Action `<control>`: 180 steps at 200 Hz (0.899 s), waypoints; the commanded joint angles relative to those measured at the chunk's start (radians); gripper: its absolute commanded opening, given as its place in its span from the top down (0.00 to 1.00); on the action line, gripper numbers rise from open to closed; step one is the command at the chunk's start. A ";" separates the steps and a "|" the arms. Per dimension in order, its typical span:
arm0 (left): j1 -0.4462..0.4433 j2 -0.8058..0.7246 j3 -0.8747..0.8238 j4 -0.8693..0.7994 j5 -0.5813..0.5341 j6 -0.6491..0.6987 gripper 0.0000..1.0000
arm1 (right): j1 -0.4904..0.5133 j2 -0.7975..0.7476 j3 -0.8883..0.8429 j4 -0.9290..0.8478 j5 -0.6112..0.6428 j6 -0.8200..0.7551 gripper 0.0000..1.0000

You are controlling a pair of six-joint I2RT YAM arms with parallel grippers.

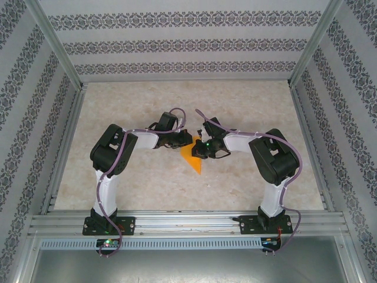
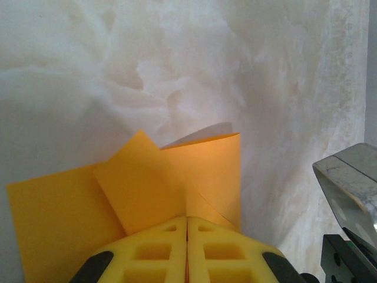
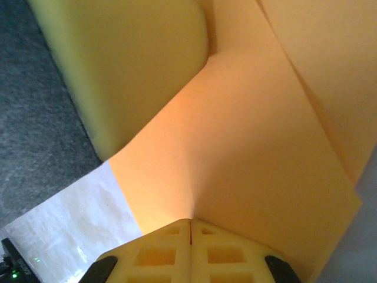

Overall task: Fold a paper plane with a square sheet of paper (fold left side to right side)
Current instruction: Fourth fold the wing at the center of the table.

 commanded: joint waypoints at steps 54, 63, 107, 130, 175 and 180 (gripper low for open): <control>0.002 0.049 -0.025 -0.165 -0.139 0.028 0.91 | 0.026 -0.019 -0.024 -0.138 0.041 -0.045 1.00; 0.001 0.051 -0.025 -0.167 -0.142 0.028 0.91 | 0.028 -0.023 -0.029 -0.140 0.041 -0.043 1.00; 0.003 0.055 -0.021 -0.174 -0.146 0.030 0.91 | 0.034 -0.049 -0.055 -0.154 0.046 -0.047 1.00; 0.003 0.057 -0.016 -0.176 -0.148 0.031 0.91 | 0.037 -0.060 -0.062 -0.162 0.044 -0.051 1.00; 0.003 0.058 -0.017 -0.178 -0.148 0.031 0.92 | 0.046 -0.081 -0.082 -0.192 0.048 -0.059 1.00; 0.003 0.059 -0.017 -0.178 -0.147 0.031 0.92 | 0.046 -0.083 -0.086 -0.194 0.048 -0.060 1.00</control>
